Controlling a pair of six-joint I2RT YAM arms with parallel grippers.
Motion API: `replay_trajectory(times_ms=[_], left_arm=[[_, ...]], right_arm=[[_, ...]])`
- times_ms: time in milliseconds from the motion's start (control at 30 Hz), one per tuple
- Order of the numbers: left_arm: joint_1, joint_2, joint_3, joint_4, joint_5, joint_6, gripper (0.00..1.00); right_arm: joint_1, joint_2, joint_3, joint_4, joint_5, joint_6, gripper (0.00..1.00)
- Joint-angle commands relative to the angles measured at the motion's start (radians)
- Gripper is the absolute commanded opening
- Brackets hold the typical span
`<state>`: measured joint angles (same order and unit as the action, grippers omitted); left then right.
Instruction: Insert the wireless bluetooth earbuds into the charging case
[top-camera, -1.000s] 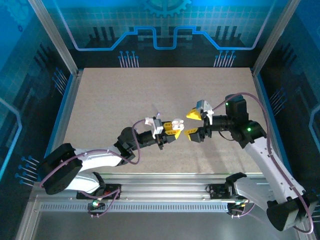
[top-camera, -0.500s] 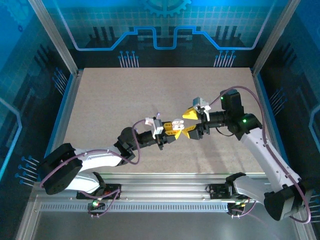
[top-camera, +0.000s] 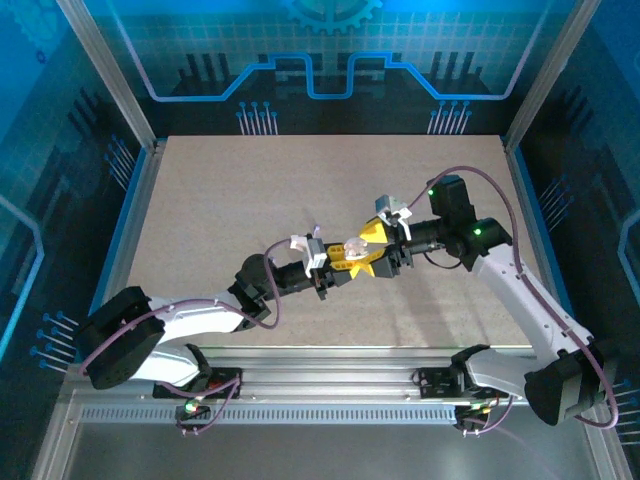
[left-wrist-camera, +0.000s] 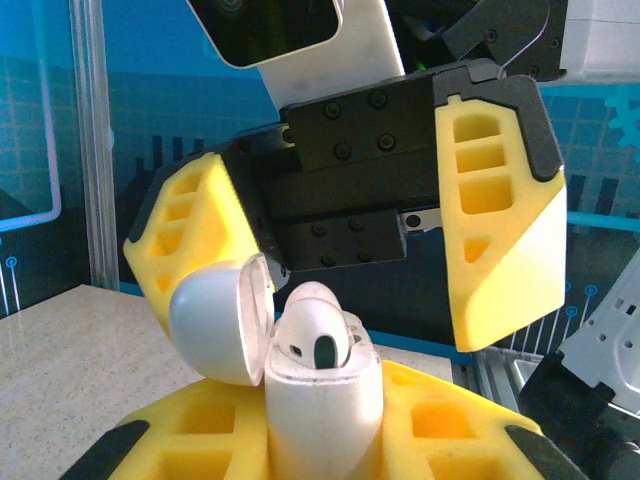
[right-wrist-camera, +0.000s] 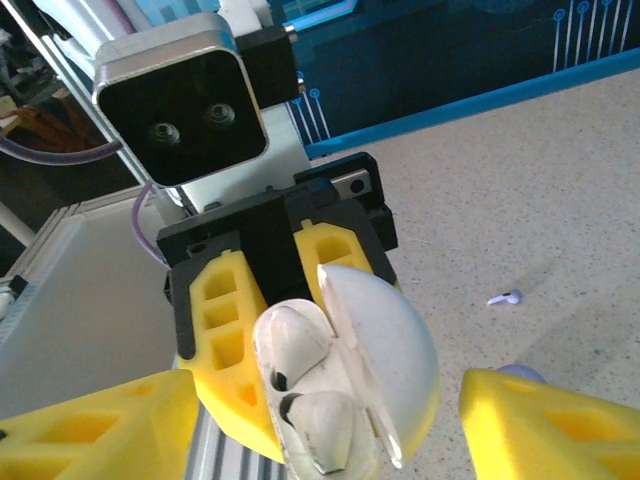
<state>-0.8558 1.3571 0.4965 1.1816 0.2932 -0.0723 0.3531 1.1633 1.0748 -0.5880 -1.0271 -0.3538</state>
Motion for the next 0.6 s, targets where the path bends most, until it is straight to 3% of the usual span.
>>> replay_trajectory(times_ms=[0, 367, 567], left_arm=[[-0.01, -0.027, 0.03, 0.012, -0.014, 0.024, 0.18], [-0.01, -0.036, 0.019, -0.014, -0.075, 0.046, 0.18], [-0.009, -0.03, 0.022, -0.011, -0.067, 0.04, 0.18]], right_arm=[[0.008, -0.006, 0.027, -0.035, -0.045, -0.02, 0.69], [-0.021, -0.101, -0.039, 0.017, -0.088, -0.011, 0.56], [-0.043, -0.163, -0.089, 0.055, -0.058, 0.003, 0.56]])
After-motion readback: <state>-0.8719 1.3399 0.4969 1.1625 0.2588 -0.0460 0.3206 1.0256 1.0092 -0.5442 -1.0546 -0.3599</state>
